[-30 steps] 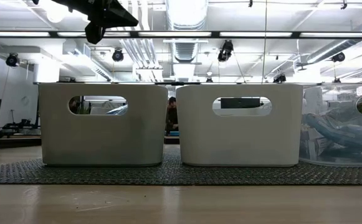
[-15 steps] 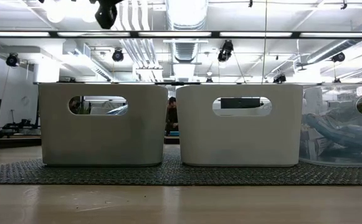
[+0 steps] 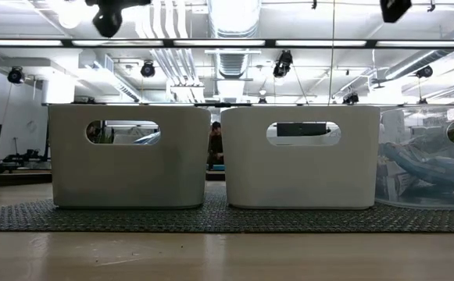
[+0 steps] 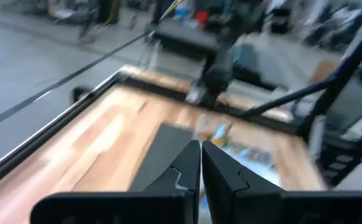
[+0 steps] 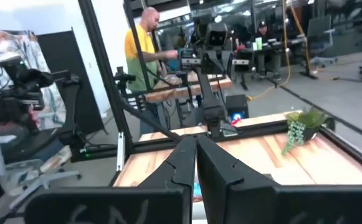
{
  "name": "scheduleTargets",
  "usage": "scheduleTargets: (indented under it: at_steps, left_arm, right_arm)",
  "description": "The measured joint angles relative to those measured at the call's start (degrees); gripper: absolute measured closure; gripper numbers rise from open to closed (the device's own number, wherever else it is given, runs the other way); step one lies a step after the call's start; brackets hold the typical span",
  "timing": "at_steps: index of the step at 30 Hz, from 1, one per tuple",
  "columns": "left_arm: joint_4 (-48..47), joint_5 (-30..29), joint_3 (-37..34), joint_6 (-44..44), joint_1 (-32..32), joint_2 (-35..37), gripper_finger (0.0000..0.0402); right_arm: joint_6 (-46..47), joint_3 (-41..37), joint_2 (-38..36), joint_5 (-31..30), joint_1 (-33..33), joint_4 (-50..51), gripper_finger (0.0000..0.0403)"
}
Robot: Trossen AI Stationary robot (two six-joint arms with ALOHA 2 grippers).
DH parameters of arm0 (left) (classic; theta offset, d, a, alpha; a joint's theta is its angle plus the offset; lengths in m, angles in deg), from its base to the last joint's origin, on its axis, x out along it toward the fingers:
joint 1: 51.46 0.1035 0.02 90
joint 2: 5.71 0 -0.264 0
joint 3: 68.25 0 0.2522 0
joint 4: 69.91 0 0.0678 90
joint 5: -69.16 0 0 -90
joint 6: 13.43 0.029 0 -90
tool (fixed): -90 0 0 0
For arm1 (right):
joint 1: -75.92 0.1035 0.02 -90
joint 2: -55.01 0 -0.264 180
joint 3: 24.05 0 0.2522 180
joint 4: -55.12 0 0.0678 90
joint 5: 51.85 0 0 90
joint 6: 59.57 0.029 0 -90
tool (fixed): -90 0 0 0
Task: Pick and place Granola Bars by type
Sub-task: Return to Home Position
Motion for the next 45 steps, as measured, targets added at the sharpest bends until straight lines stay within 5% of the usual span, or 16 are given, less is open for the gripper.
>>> scheduleTargets:
  at_steps: [11,22,45]
  left_arm:
    - [-6.2,-4.2,-2.1,3.7,0.0,6.4,0.0401]
    - [17.4,-0.1,-21.3,5.4,0.0,17.5,0.0401]
    - [22.6,-3.1,-33.7,0.5,0.0,20.6,0.0401]
  right_arm:
    - [0.5,-9.7,-12.6,-4.2,0.0,1.5,0.0394]
    - [1.3,-16.2,-18.3,-4.0,0.0,0.4,0.0394]
    - [-0.2,-25.2,-19.8,-3.9,0.0,-2.6,0.0394]
